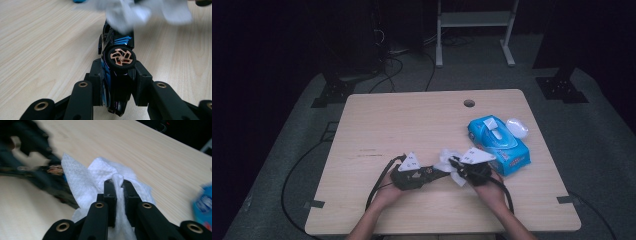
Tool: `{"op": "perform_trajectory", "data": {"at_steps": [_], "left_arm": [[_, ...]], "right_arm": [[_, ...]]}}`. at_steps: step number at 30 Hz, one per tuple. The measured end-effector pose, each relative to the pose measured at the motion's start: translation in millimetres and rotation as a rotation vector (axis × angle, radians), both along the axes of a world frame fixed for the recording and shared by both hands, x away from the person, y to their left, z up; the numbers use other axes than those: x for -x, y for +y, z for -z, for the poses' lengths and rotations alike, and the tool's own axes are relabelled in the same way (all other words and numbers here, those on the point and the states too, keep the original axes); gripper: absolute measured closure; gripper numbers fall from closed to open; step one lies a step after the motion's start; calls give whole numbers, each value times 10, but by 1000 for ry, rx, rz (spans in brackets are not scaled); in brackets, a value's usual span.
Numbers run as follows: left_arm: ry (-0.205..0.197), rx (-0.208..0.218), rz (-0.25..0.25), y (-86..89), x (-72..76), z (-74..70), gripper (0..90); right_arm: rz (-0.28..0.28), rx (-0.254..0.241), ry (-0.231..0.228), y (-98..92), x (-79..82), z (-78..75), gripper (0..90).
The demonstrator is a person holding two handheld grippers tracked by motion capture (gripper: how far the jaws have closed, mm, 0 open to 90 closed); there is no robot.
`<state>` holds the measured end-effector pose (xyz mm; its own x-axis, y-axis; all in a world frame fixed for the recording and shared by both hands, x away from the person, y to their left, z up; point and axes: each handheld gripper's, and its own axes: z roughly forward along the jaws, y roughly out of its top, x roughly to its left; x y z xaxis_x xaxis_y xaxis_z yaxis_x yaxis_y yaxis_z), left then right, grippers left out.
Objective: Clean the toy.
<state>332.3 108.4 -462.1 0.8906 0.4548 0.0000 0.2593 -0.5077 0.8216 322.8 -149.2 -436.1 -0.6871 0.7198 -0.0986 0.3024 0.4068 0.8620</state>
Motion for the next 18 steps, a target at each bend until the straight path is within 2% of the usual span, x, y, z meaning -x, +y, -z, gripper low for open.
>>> {"op": "perform_trajectory", "data": {"at_steps": [2, 3, 6, 8, 9, 10, 11, 13, 15, 16, 18], "left_arm": [[-4, -4, 2, -12, 1, -3, 666], [-5, -6, 3, -13, 1, -4, 666], [-3, -5, 2, -10, 1, -4, 666], [-4, -12, 7, -5, -3, -10, 666], [-7, -17, 10, 0, -7, -14, 666], [-7, -17, 10, 0, -7, -14, 666], [-15, -25, 19, 9, -6, -16, 666], [-14, -25, 22, 18, -4, -17, 666], [-10, -16, 22, 24, 0, -10, 667], [-9, -18, 24, 23, -4, -14, 667], [-8, -24, 26, 20, -7, -19, 666]], "right_arm": [[21, -61, 52, -113, -57, 2, 834], [23, -69, 56, -104, -58, 4, 834], [-13, -59, 47, 31, -15, 5, 833], [-84, -71, 46, 140, 21, 10, 832], [-97, -50, 32, 188, 41, 11, 832], [-97, -50, 32, 188, 41, 11, 832], [-65, -6, 6, 163, 35, -6, 832], [-8, -4, 1, 33, -18, -8, 833], [40, -71, 57, -133, -91, -2, 833], [55, -83, 74, -173, -111, 3, 833], [48, -77, 71, -152, -103, 18, 833]]}}
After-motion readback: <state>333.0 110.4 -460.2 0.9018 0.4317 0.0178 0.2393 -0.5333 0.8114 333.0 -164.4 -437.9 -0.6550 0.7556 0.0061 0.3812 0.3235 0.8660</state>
